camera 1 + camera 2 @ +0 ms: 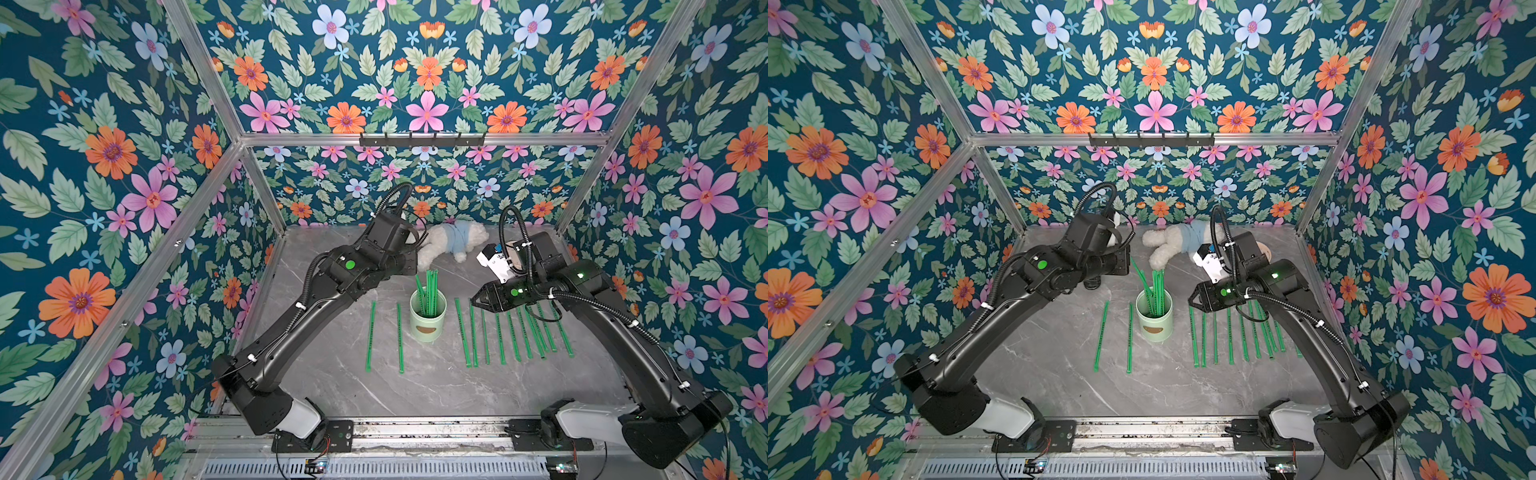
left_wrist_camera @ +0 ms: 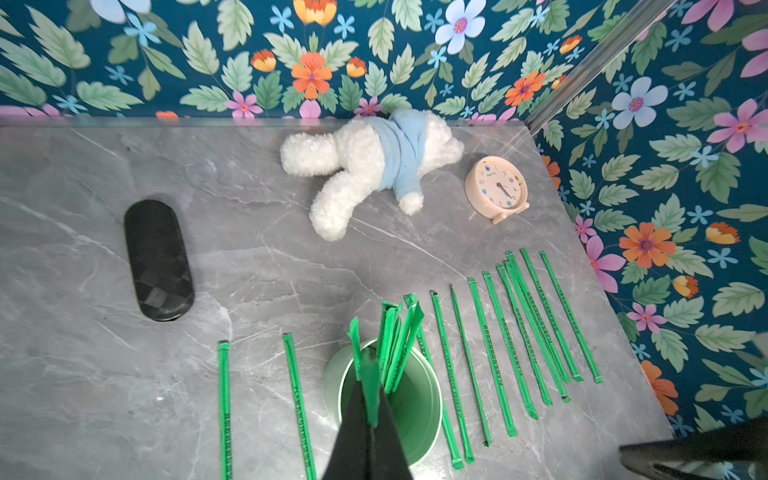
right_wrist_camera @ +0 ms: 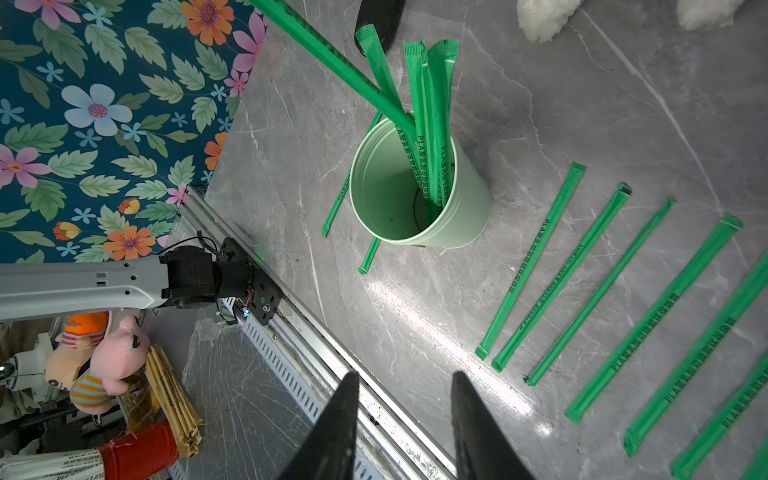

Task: Take the straws out of the storage container
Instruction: Pick up the straw from the container, then place the straw at the center of the board.

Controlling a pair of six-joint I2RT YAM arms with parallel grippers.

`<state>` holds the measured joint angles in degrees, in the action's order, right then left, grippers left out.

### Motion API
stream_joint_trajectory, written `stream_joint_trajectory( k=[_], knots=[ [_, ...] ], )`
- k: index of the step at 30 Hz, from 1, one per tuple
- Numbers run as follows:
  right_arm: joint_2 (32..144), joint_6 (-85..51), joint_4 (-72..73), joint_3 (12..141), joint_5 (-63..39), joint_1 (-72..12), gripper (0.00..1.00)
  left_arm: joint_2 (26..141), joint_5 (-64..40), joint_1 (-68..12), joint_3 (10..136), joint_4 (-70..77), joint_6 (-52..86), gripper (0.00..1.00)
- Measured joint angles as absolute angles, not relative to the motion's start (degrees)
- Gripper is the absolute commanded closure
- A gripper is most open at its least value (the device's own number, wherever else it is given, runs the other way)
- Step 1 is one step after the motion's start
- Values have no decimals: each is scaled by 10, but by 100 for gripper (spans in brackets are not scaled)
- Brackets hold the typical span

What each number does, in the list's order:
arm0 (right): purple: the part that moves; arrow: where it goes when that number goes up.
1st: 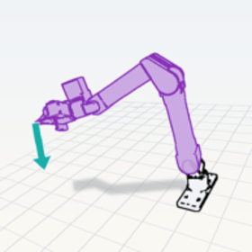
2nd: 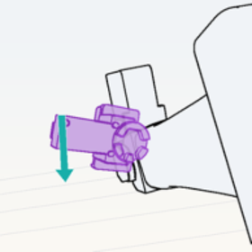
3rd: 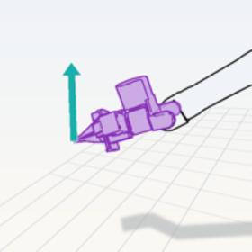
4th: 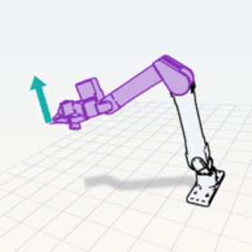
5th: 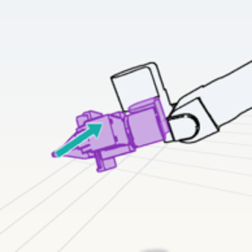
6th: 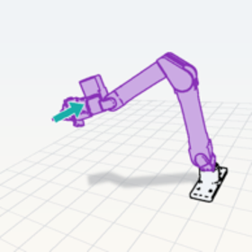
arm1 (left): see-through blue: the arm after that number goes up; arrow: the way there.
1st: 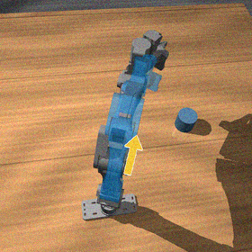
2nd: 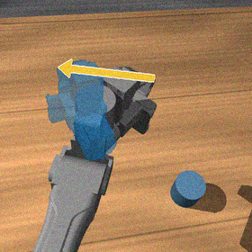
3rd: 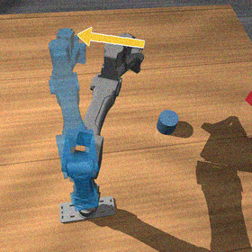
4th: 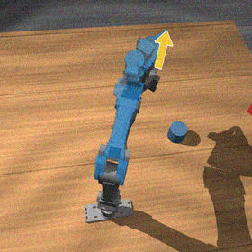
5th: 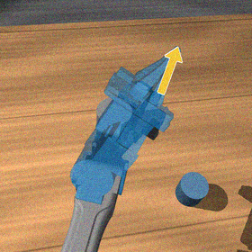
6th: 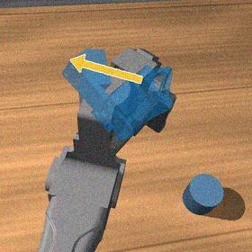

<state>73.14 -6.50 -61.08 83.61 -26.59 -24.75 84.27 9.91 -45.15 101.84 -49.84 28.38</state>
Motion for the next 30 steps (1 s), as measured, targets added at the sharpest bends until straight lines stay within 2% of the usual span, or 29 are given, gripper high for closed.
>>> stream_joint_trajectory(
  k=[16,25,30],
  knots=[
    [726,-65,-611,836,-268,-248,61,773,191,-450,1137,-641,282,95],
    [715,-65,-611,836,-268,-248,61,849,153,-427,1146,-752,326,96],
    [715,-65,-611,836,-268,-248,61,882,97,-359,1073,-787,335,97]
  ],
)
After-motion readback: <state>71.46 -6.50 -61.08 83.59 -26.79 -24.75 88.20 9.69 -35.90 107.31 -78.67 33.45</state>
